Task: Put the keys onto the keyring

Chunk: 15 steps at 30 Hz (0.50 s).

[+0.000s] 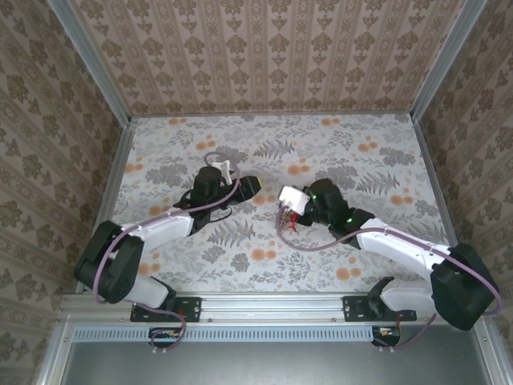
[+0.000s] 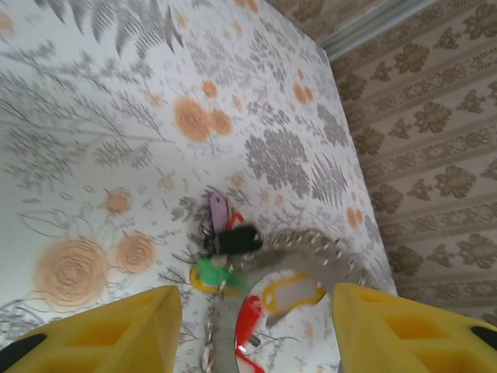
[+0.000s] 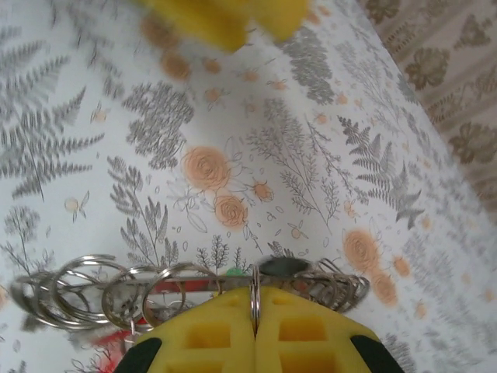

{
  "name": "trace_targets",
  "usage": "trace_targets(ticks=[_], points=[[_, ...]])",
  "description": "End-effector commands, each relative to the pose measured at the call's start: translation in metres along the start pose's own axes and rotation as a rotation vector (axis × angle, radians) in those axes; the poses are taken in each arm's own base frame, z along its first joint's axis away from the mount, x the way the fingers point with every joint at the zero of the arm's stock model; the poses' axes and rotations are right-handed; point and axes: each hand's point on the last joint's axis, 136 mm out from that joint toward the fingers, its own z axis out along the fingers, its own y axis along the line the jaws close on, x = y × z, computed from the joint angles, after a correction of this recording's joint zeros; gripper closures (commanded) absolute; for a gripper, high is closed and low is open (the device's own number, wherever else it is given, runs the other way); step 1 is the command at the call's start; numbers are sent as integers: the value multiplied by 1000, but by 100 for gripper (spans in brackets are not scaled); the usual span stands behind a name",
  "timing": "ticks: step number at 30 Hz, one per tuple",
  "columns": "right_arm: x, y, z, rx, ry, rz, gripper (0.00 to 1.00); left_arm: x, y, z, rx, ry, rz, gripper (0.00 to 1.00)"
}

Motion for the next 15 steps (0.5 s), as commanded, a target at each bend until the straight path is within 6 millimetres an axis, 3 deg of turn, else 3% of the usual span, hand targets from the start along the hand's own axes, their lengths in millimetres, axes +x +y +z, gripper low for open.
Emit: trace_targets(ticks=[1,3,8,11,15], points=[[6,-8,0,131,61,-184,100,-21,4,-16,-82,-84,104,46],[-6,-5,-7,104,-30,-124,100,-28,-2,-23,-75,-102,146,47],[-34,6,-40,-171,-335,122,100,-34,-34,-31,44,-116,342,51],[-39,16,-54,-327,-406,165,100,-23,-62,-31,208,-87,519,52],[-37,15,-58,-389,-435,195,100,-3,-93,-31,402,17,674,53]])
